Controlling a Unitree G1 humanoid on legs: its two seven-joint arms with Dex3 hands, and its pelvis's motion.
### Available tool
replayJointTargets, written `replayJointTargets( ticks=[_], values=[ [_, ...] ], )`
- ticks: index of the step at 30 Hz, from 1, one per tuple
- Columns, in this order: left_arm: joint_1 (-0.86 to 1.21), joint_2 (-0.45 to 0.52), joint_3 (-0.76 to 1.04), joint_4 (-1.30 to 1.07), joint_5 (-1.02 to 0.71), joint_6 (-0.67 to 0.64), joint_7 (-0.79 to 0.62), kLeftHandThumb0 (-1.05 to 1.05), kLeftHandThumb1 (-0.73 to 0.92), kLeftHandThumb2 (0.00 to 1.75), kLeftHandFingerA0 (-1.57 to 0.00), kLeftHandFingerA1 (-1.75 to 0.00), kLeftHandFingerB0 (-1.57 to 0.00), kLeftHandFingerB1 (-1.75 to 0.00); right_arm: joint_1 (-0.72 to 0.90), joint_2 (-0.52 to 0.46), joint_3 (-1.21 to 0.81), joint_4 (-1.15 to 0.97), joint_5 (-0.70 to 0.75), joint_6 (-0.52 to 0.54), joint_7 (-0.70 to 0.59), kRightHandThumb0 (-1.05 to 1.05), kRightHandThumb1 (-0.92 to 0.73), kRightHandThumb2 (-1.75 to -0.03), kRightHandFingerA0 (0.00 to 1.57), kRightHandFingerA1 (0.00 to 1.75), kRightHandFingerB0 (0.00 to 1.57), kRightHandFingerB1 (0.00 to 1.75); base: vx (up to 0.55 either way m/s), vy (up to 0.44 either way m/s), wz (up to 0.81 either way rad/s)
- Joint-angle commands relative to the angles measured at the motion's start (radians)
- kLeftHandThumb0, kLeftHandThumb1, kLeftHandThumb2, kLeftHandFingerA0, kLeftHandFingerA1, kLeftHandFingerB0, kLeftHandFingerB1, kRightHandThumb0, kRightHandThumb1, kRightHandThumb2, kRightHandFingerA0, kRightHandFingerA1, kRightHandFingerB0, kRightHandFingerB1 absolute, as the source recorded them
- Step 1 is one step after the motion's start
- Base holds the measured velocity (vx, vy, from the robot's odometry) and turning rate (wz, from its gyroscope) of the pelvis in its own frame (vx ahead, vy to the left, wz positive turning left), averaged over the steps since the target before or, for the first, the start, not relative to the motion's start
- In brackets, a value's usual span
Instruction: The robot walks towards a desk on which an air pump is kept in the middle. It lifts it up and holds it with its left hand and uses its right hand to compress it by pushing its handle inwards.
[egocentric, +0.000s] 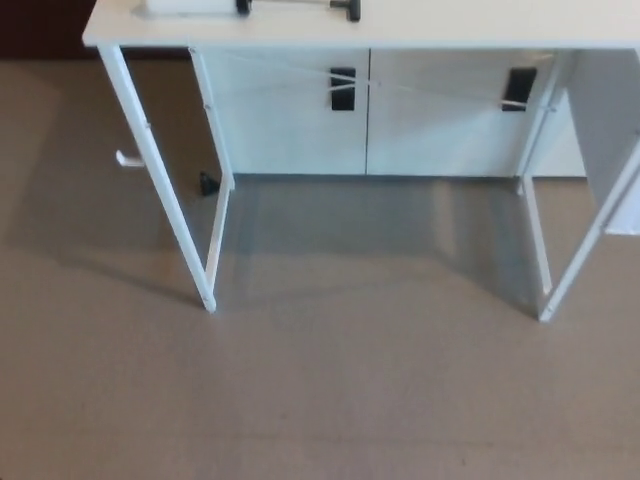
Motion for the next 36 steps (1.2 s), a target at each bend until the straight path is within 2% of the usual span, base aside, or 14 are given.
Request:
replayJointTargets(
  ticks=[1, 7, 8, 9, 10, 17, 24, 25, 36],
  values=[
    [-0.003, 0.021, 0.000, 0.006, -0.015, 0.007, -0.007, -0.06, 0.53, 0.94, -0.22, -0.54, -0.15, -0.48, 0.002, -0.005, -0.002, 0.005, 0.018, -0.006, -0.005, -0.19, -0.60, -0.58, 0.64, 0.48, 0.46, 0.39, 0.39, -0.031, -0.22],
    [-0.013, 0.027, -0.008, 0.016, -0.005, 0.009, 0.012, -0.07, 0.51, 0.93, -0.27, -0.56, -0.17, -0.49, 0.002, -0.006, 0.007, 0.007, 0.006, -0.005, -0.017, -0.21, -0.62, -0.58, 0.62, 0.47, 0.47, 0.39, 0.40, 0.060, -0.29],
    [-0.013, 0.027, -0.009, 0.020, -0.004, 0.003, 0.008, -0.11, 0.73, 0.62, -0.36, -0.45, -0.30, -0.33, 0.005, -0.006, 0.008, 0.007, 0.004, -0.007, -0.017, -0.22, -0.62, -0.58, 0.63, 0.47, 0.46, 0.39, 0.55, 0.199, -0.61],
    [-0.013, 0.028, -0.010, 0.023, -0.003, -0.001, 0.006, -0.11, 0.73, 0.62, -0.36, -0.45, -0.30, -0.33, 0.006, -0.007, 0.010, 0.007, 0.003, -0.008, -0.017, -0.22, -0.62, -0.58, 0.63, 0.47, 0.46, 0.39, 0.56, 0.171, -0.17],
    [-0.007, 0.026, -0.011, 0.013, -0.005, 0.001, 0.003, -0.07, 0.51, 0.93, -0.27, -0.56, -0.17, -0.49, 0.009, -0.007, 0.012, 0.006, 0.003, -0.011, -0.016, -0.22, -0.62, -0.58, 0.61, 0.47, 0.46, 0.39, 0.56, 0.170, -0.15],
    [-0.003, 0.029, -0.016, -0.006, -0.011, 0.016, -0.004, -0.08, 0.54, 0.95, -0.26, -0.56, -0.16, -0.48, 0.013, -0.007, 0.007, 0.017, 0.015, -0.026, -0.007, -0.23, -0.60, -0.58, 0.62, 0.47, 0.46, 0.39, 0.52, 0.139, 0.05],
    [-0.012, 0.034, -0.029, -0.004, -0.002, 0.009, 0.000, -0.08, 0.54, 0.95, -0.27, -0.57, -0.16, -0.48, 0.015, -0.007, 0.005, 0.025, 0.018, -0.030, -0.011, -0.22, -0.61, -0.58, 0.59, 0.46, 0.45, 0.39, 0.40, -0.006, 0.22],
    [-0.012, 0.036, -0.028, -0.005, -0.007, 0.014, -0.005, -0.12, 0.76, 0.63, -0.35, -0.45, -0.27, -0.33, 0.018, -0.005, 0.005, 0.023, 0.017, -0.031, -0.013, -0.21, -0.61, -0.58, 0.60, 0.46, 0.45, 0.39, 0.26, -0.242, 0.03],
    [-0.010, 0.040, -0.044, -0.004, 0.000, 0.007, -0.002, -0.10, 0.76, 0.62, -0.37, -0.44, -0.29, -0.33, 0.028, -0.003, 0.008, 0.020, 0.014, -0.030, -0.023, -0.23, -0.61, -0.58, 0.60, 0.47, 0.47, 0.39, 0.15, -0.093, -0.08]
  ],
)
